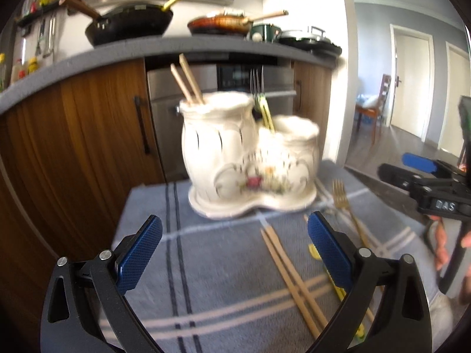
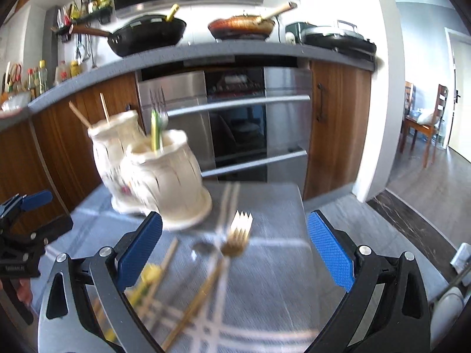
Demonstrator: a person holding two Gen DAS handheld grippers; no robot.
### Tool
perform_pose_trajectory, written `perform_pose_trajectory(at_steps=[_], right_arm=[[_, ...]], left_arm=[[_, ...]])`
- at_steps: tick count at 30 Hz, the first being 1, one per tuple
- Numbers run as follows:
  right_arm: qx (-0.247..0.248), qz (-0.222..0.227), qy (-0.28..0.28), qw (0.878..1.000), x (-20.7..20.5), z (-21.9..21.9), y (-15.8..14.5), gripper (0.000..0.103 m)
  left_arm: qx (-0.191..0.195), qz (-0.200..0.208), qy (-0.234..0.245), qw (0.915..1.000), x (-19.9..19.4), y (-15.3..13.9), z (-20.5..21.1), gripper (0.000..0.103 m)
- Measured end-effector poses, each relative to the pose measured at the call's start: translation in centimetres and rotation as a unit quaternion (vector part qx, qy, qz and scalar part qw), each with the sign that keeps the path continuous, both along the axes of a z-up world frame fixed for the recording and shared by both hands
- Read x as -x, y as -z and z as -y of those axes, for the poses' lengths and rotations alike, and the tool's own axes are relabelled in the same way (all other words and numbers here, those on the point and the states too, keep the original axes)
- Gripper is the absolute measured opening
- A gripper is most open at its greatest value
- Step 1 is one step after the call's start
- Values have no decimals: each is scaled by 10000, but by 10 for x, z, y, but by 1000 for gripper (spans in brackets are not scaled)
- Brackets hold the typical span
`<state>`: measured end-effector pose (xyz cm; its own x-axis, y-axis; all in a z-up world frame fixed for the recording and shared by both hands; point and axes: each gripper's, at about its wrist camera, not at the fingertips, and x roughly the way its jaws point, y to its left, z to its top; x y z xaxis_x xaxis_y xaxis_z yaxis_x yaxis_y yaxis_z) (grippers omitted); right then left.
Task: Organize utensils
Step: 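Withdraw both tools from the holder toward the remaining utensils, then grasp a chopstick with the left tool while the right tool grasps the gold fork, lift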
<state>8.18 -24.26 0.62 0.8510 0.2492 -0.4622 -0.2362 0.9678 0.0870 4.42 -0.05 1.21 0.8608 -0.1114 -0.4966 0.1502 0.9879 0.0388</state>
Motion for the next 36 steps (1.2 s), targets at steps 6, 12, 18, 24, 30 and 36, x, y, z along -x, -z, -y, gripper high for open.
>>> perform_pose_trajectory(at_steps=[6, 12, 18, 24, 30, 36], right_arm=[[200, -474, 59, 9987, 0, 0, 24, 98], [362, -830, 172, 9957, -12, -9, 35, 97], [366, -1065, 66, 9936, -19, -18, 40, 97], [643, -1122, -183, 9914, -17, -34, 44, 74], [644, -1376, -475, 9872, -17, -45, 50, 42], [575, -1582, -653, 9836, -19, -52, 57, 31]], left_arm=[[-55, -392, 9, 9992, 1, 27, -1, 98], [-161, -805, 73, 9966, 1, 42, -1, 98], [-123, -1178, 242, 9927, -4, 52, 0, 98], [-279, -1235, 383, 9912, -3, 56, 6, 97], [-379, -1383, 763, 9867, 0, 60, 20, 63], [-583, -1391, 947, 9840, 1, 59, 29, 14]])
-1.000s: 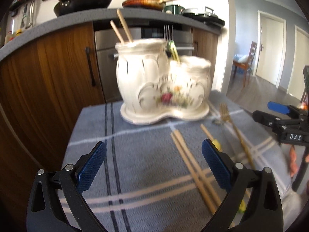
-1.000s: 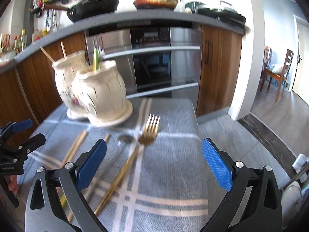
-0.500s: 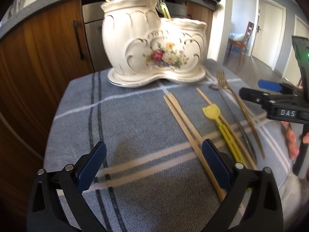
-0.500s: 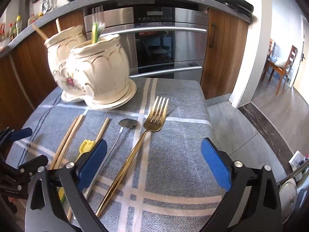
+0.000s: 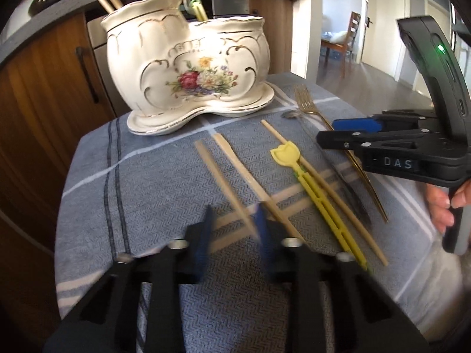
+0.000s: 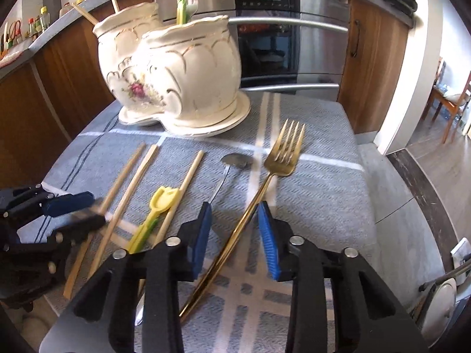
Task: Organize utensils
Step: 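Grasp a chopstick with the left tool while the right tool grasps the gold fork, lift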
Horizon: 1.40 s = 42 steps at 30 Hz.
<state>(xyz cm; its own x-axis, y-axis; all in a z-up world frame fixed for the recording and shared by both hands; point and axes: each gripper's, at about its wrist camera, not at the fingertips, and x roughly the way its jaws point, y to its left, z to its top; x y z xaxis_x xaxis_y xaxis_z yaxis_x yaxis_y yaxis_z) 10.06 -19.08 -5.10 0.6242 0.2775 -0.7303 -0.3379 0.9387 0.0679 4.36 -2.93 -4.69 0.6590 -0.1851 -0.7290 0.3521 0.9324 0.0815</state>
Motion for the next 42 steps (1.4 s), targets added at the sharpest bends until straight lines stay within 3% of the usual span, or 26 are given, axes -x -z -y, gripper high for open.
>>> perform_pose_trajectory(at_steps=[2, 7, 13, 15, 17, 20, 28, 30, 32, 35, 42], right_arm=[[180, 57, 19, 9998, 1, -1, 0, 19], [209, 9, 21, 9998, 2, 9, -2, 14], [614, 84, 185, 9979, 4, 21, -4, 11], [436, 45, 271, 9987, 1, 29, -5, 12], [316, 18, 314, 9990, -2, 32, -6, 25], [301, 24, 287, 9991, -7, 31, -8, 33], [314, -112, 266, 9991, -28, 23, -3, 33], [299, -109, 182, 9993, -30, 22, -3, 22], [300, -109, 138, 9994, -31, 21, -3, 7], [268, -94, 87, 9996, -29, 22, -4, 5], [-30, 356, -34, 9994, -13, 28, -20, 5]], left_arm=[[-65, -3, -9, 10000, 0, 0, -1, 11], [-47, -80, -212, 9997, -3, -3, -17, 8], [-80, -187, -635, 9978, -8, -6, -44, 7], [-32, -234, -740, 9970, -12, -7, -49, 9], [55, -268, -730, 9970, -15, -8, -49, 24], [-56, -274, -652, 9975, -19, -8, -41, 35], [121, -441, -844, 9954, -45, -8, -43, 38], [80, -421, -793, 9959, -48, -7, -41, 35], [99, -404, -681, 9968, -49, -8, -40, 19], [34, -337, -586, 9977, -48, -7, -41, 6], [404, -148, -559, 9975, -39, -11, -55, 6]])
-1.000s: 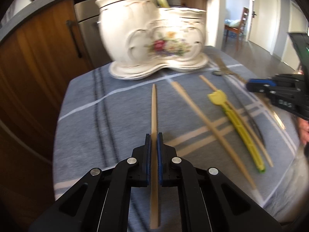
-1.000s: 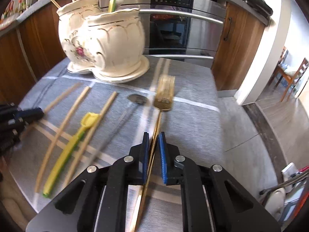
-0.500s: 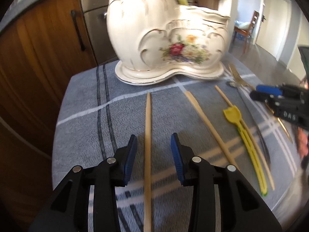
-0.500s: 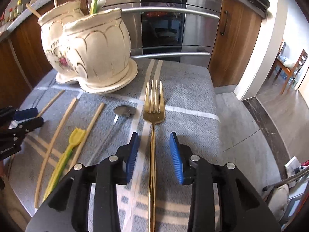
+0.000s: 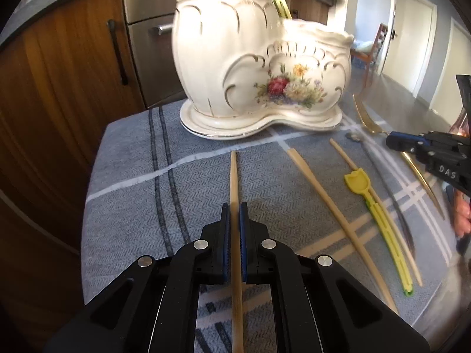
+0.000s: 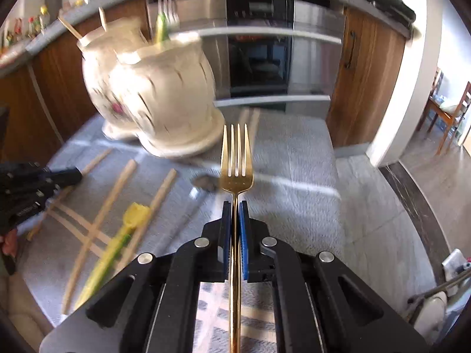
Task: Organize utensils
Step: 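Grasp a chopstick with the left tool while the right tool grasps the gold fork, lift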
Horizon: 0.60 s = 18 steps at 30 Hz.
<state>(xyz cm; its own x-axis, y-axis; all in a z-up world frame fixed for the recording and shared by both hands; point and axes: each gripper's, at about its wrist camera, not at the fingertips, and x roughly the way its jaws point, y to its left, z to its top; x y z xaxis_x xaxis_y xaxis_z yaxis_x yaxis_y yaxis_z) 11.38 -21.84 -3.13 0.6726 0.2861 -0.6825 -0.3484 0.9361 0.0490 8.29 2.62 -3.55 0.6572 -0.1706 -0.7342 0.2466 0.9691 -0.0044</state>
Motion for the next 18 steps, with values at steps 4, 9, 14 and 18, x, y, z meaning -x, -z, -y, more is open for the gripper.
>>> perform_pose_trajectory(at_steps=[4, 9, 14, 18], right_arm=[[-320, 573, -36, 9978, 14, 6, -21, 5], [-516, 1175, -156, 9916, 32, 5, -39, 5], [-593, 1738, -242, 9827, 53, 2, -55, 5], [-623, 2036, -198, 9769, 62, 1, -63, 5]], left_arm=[[547, 311, 20, 9980, 12, -10, -10, 6], [620, 851, 72, 9944, 28, -27, -10, 6], [825, 1448, 120, 9859, 49, -47, -12, 6], [988, 1657, 168, 9811, 60, -57, -15, 6]])
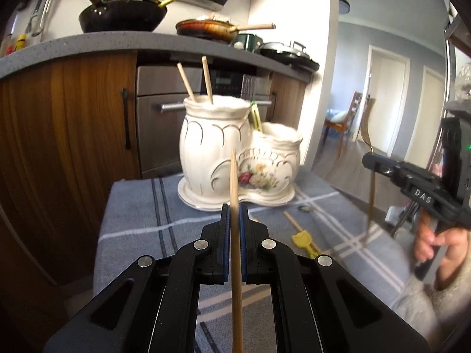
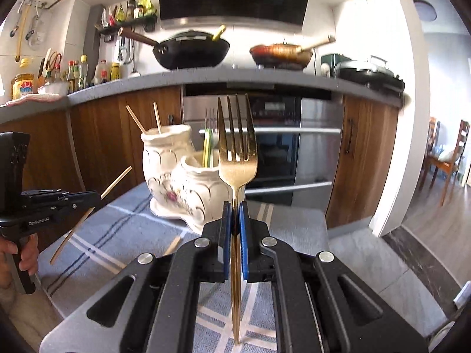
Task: Organize utensils
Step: 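Grasp a chopstick with the left tool while the right tool grasps the gold fork, lift, then carry the chopstick and gold fork over the holder and open both tools inside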
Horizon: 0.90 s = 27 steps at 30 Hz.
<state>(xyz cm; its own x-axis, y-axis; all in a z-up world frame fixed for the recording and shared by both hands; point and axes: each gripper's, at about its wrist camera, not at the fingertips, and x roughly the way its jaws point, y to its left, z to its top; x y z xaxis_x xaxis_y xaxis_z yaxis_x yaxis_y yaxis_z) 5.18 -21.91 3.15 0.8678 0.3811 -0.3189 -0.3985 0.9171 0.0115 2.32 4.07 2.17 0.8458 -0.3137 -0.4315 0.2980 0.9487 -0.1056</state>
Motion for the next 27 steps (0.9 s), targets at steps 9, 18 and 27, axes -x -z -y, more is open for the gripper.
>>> perform_pose_trajectory(at_steps=[9, 18, 27], right_arm=[[-324, 467, 145, 9983, 14, -3, -18, 5], [-612, 599, 127, 9962, -9, -14, -59, 5], [-1081, 676, -78, 9918, -52, -28, -84, 5]], left_arm=[[232, 719, -88, 9971, 14, -24, -7, 6], [577, 1582, -225, 9855, 3, -73, -24, 6], [767, 1883, -189, 9789, -54, -120, -35, 6]])
